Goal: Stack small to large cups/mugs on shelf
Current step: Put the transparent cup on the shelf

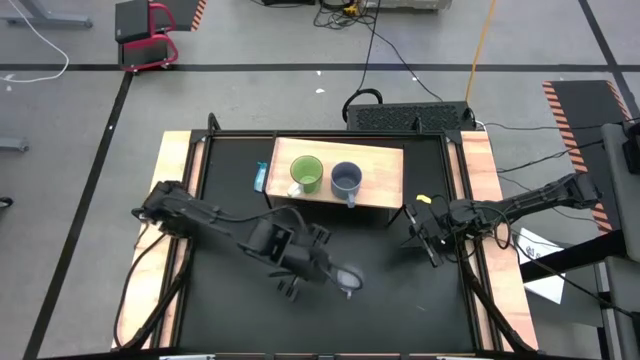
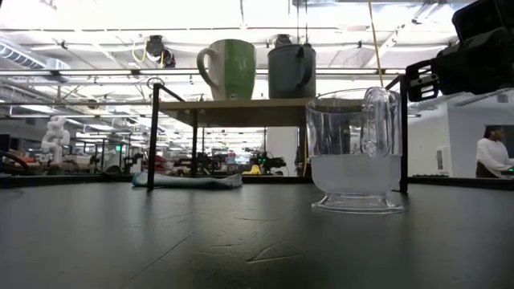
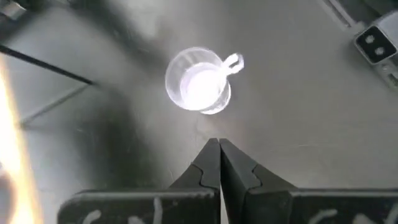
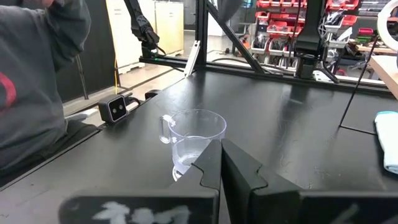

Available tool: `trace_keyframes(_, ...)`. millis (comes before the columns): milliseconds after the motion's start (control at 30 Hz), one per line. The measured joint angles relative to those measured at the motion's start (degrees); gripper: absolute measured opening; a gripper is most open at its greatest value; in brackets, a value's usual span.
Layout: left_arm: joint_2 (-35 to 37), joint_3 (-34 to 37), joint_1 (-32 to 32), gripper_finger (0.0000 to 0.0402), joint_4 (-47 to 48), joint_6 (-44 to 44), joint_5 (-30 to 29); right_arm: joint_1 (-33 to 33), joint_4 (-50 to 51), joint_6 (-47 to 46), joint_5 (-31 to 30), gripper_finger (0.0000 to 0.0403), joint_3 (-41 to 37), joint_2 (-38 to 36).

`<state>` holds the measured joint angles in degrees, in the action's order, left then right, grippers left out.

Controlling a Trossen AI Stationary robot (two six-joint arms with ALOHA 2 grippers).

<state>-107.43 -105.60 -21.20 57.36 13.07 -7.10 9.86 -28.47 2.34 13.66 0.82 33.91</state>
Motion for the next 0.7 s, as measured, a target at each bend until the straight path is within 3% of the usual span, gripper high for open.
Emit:
trace_keyframes(133, 3.2, 0.0, -1.3, 0.0, 1.3, -1.2, -3.9, 0.0, -0.2, 0.2, 0.0, 0.0, 0.0, 0.0)
trace_keyframes(367, 7.6, 1.1, -1.7, 0.0, 4.3, -1.7, -5.0, 0.0, -0.3, 0.3, 0.0, 0.0, 0.0, 0.0)
trace_keyframes(500, 13.1, 8.7, -0.4, 0.0, -0.9, -0.5, -5.0, 0.0, -0.4, 0.3, 0.0, 0.0, 0.0, 0.0)
trace_keyframes(700, 24.9, 26.3, 2.3, 0.0, -15.8, 0.0, -2.3, 0.0, -0.4, 0.3, 0.0, 0.0, 0.0, 0.0)
